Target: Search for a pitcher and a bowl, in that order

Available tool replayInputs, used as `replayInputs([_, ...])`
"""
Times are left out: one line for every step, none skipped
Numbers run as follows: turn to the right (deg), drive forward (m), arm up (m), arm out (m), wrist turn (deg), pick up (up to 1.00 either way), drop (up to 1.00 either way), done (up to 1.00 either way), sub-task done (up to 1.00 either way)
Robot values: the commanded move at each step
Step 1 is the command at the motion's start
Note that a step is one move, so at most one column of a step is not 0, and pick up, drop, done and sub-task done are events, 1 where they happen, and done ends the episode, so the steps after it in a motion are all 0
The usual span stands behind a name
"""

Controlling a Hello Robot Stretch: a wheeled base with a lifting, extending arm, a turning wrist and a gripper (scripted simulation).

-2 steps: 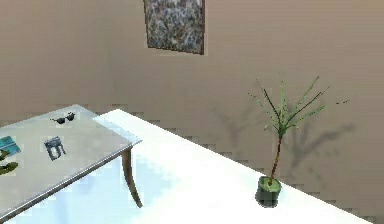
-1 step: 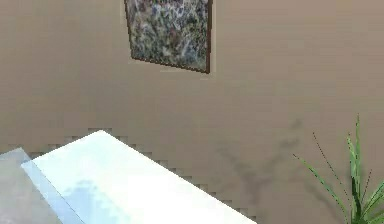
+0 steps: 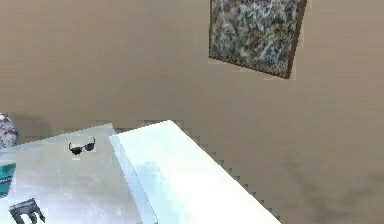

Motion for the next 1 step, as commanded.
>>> replayInputs([0.0,0.35,0.0,0.0,0.0,0.0,0.0,0.0,0.0])
